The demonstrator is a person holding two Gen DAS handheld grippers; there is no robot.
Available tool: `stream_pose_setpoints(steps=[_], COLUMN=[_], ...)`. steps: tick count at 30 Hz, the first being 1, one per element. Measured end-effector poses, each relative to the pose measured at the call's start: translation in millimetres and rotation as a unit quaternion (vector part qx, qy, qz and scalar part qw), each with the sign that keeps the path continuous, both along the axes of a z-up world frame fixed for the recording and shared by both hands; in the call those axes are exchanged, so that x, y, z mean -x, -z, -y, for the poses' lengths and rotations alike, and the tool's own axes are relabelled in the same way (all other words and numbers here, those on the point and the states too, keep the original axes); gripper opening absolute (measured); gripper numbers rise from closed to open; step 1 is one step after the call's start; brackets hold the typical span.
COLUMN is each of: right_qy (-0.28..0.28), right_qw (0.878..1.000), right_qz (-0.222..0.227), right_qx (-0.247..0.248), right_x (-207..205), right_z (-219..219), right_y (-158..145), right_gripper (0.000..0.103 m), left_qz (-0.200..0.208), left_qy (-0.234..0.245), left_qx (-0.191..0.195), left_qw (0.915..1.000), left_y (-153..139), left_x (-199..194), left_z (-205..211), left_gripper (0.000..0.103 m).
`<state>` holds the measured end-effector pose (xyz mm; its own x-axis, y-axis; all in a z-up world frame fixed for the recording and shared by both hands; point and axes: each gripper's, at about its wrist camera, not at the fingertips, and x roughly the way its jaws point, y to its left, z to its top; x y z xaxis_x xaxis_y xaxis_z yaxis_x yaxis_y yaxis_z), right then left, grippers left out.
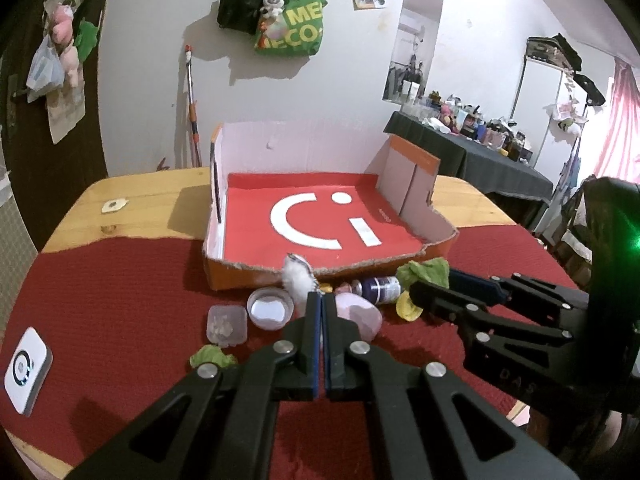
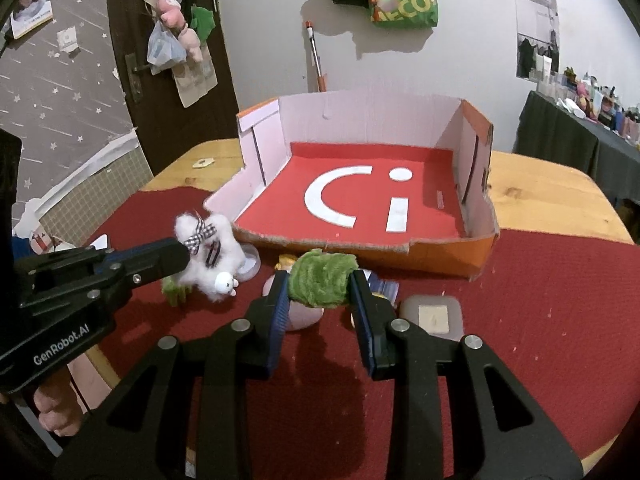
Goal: Organize objects
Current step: 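Carry the green plush with the right tool while the left tool carries the bunny into the box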
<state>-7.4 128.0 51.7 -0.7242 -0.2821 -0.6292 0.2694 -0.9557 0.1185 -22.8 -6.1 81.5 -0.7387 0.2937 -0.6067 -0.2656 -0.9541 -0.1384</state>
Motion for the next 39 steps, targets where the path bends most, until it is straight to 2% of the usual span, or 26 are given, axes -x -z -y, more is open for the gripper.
stream_pose_setpoints(steps=[12, 20, 32, 39], right_qy=[-0.002, 0.002, 0.016, 0.028], right_qw=[1.000, 1.000, 1.000, 0.998], right_qz=[-0.017, -0.009, 0.011, 0.049], right_qx=[-0.004, 0.005, 0.001, -0.014], right_x=[20.7, 46.9, 90.9, 125.1], right_z=[-2.1, -8.5, -16.5, -21.3], right_y=[-17.6, -22.6, -19.0, 4.1], right_gripper=[0.029, 0.029, 0.029, 0.029], left_qz=[-0.036, -0.041, -0.018, 0.010], left_qy=[0.008, 0.015, 0.013, 0.013], left_qx=[0.005, 0.001, 0.006, 0.000], left_qw=[0.9993, 0.9990, 0.9997, 0.9999], left_y=[-26.9, -34.3, -18.0, -0.2], left_x=[19.2, 41.0, 86.6, 116.4], left_z=[-7.1, -13.3, -22.9, -26.3], left_gripper=[0.000, 0.000, 0.000, 0.000])
